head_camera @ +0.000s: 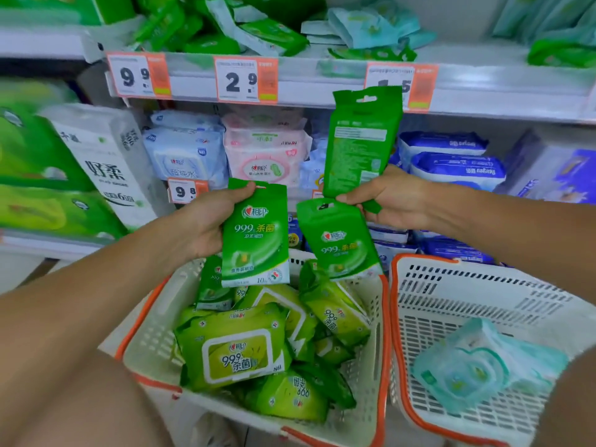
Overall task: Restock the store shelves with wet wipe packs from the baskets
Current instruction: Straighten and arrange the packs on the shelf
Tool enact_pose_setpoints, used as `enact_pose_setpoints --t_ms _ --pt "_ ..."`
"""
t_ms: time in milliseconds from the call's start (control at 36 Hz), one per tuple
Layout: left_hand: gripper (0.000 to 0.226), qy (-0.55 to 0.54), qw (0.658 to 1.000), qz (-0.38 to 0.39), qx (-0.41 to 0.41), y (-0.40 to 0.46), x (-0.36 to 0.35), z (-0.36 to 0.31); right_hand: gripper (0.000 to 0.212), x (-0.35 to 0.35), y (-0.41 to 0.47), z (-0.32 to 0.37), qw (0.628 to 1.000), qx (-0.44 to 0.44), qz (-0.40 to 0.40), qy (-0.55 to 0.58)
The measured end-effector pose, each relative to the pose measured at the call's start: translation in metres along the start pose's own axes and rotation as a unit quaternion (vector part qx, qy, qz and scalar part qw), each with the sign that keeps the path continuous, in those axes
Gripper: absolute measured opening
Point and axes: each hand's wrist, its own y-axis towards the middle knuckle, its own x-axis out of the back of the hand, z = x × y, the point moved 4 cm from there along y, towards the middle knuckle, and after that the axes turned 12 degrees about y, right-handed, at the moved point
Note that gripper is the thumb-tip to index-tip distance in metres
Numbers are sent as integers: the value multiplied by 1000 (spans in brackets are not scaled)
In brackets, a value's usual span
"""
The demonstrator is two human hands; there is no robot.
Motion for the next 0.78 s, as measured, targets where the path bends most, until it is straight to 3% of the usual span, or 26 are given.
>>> enact_pose_setpoints --t_ms 111,222,278,333,361,417,472,528,556,583,639,694,778 --pt "19 55 997 -51 -11 7 23 -3 31 -5 -3 11 999 -15 29 31" --pt "22 141 986 -86 2 17 40 0 38 -10 -4 17 994 -66 80 25" --pt "31 325 938 -116 11 19 47 4 31 -8 -2 8 989 -101 83 -67" --pt "46 493 855 -162 -21 19 47 -2 21 -4 -1 -4 977 -122 52 -167" --pt "49 485 859 -156 -45 16 40 -7 18 -4 -1 -10 973 -133 36 -186" --pt "59 310 947 -64 -53 10 17 -13 17 -5 1 -19 971 -139 4 -195" --pt "79 155 985 57 -42 4 -9 -18 27 -12 1 -21 955 -82 -18 -286" --pt "76 98 985 123 -67 -2 -30 -21 45 -21 0 -16 869 22 -31 -493" --pt "63 82 984 127 -90 -4 -39 -22 54 -25 -1 -17 825 72 -29 -560" --pt "48 68 984 112 -117 -5 -45 -24 62 -26 -2 -18 806 107 -28 -582" --pt "24 33 984 61 -161 -2 -48 -29 72 -25 -4 -15 810 145 -30 -567" --pt "20 8 982 38 -184 5 -43 -37 81 -21 -5 -2 831 166 -43 -529" --pt "20 11 979 35 -198 9 -34 -46 79 -13 -9 17 906 126 -18 -403"
